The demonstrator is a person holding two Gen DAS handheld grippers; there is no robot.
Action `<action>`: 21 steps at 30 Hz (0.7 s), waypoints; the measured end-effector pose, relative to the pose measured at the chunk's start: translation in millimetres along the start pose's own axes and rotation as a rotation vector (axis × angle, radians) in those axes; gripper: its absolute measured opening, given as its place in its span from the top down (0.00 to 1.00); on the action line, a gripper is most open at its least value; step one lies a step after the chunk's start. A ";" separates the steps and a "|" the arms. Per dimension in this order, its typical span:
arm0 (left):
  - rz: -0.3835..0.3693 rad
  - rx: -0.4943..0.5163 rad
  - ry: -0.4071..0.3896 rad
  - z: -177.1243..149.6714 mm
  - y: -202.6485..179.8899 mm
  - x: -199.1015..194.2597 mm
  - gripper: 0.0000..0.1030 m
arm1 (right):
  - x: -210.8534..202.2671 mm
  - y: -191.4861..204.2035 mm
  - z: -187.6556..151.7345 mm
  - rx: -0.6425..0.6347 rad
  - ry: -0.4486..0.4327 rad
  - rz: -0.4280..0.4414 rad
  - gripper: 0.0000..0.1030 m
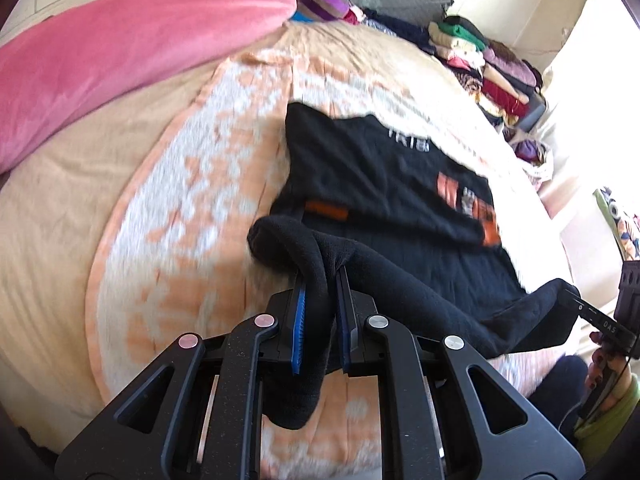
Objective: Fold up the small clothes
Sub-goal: 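Close both grippers on the hem and lift it, then lay the hem over toward the collar and open both grippers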
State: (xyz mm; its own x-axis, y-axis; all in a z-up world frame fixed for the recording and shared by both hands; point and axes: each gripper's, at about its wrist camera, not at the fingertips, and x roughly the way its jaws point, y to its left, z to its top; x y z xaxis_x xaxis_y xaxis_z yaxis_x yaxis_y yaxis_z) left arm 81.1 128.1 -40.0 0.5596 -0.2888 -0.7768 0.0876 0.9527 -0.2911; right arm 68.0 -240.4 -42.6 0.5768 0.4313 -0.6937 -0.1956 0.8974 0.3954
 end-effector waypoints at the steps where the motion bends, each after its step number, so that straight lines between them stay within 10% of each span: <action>1: 0.001 0.000 -0.008 6.4 -1.2 2.1 0.94 | 1.7 -0.9 7.8 -0.007 -0.015 -0.010 0.92; 21: 0.065 -0.013 -0.048 96.9 -18.3 74.6 0.94 | 65.2 -46.7 99.6 0.032 -0.148 -0.078 0.92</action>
State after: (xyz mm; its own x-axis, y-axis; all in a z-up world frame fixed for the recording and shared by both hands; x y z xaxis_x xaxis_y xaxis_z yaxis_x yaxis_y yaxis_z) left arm 201.0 98.3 -38.5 0.6024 -0.2208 -0.7670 0.0392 0.9680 -0.2479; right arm 193.7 -263.4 -46.4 0.7000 0.3401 -0.6280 -0.1216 0.9233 0.3644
